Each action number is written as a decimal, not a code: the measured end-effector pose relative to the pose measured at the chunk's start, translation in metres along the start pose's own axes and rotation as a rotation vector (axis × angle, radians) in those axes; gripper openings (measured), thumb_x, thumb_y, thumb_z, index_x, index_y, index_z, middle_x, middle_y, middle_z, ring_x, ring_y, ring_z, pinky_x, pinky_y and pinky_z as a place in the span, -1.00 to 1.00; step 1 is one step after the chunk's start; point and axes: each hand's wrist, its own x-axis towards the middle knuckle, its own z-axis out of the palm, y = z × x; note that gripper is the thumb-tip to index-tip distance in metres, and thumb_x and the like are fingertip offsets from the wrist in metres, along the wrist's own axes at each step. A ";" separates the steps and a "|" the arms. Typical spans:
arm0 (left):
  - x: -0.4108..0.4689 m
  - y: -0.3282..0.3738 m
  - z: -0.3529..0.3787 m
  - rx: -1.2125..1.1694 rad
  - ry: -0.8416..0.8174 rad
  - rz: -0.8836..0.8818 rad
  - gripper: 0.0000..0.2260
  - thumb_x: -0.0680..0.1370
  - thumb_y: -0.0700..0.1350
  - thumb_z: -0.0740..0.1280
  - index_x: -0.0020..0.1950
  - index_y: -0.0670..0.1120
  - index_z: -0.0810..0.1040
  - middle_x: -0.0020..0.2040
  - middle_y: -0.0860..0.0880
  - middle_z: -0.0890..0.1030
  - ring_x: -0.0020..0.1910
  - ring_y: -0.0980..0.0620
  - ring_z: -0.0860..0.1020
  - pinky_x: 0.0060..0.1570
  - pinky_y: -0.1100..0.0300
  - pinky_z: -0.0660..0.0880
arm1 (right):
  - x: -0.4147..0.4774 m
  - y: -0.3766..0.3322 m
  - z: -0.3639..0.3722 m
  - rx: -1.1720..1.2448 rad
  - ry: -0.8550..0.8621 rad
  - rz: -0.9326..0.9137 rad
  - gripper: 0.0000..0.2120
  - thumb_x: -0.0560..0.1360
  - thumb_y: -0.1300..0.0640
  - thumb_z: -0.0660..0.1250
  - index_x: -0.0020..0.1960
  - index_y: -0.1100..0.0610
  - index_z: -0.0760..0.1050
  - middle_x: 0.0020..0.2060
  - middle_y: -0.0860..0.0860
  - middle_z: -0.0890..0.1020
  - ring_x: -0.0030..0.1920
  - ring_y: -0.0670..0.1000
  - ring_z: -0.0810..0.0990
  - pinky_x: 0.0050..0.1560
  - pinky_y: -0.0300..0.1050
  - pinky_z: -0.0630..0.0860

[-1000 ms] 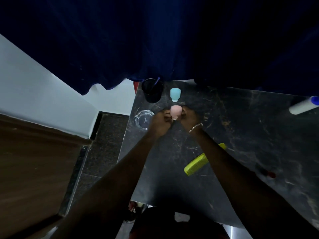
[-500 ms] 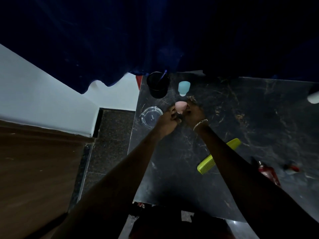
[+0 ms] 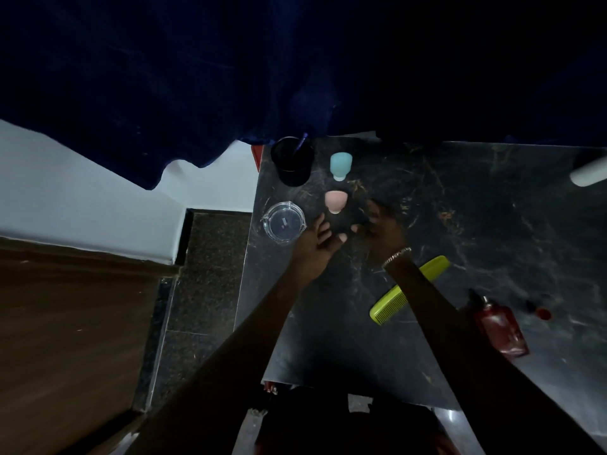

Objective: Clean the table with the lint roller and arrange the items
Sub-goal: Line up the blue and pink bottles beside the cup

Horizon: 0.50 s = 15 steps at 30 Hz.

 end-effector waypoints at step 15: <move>-0.106 -0.061 0.129 0.570 -0.106 0.323 -0.44 0.57 0.21 0.30 0.50 -0.04 0.44 0.38 -0.05 0.54 0.26 0.01 0.60 0.26 0.04 0.58 | -0.188 0.116 -0.106 -0.465 0.252 0.071 -0.60 0.54 -0.07 0.26 0.26 0.15 0.51 0.20 0.10 0.55 0.13 0.18 0.54 0.17 0.06 0.49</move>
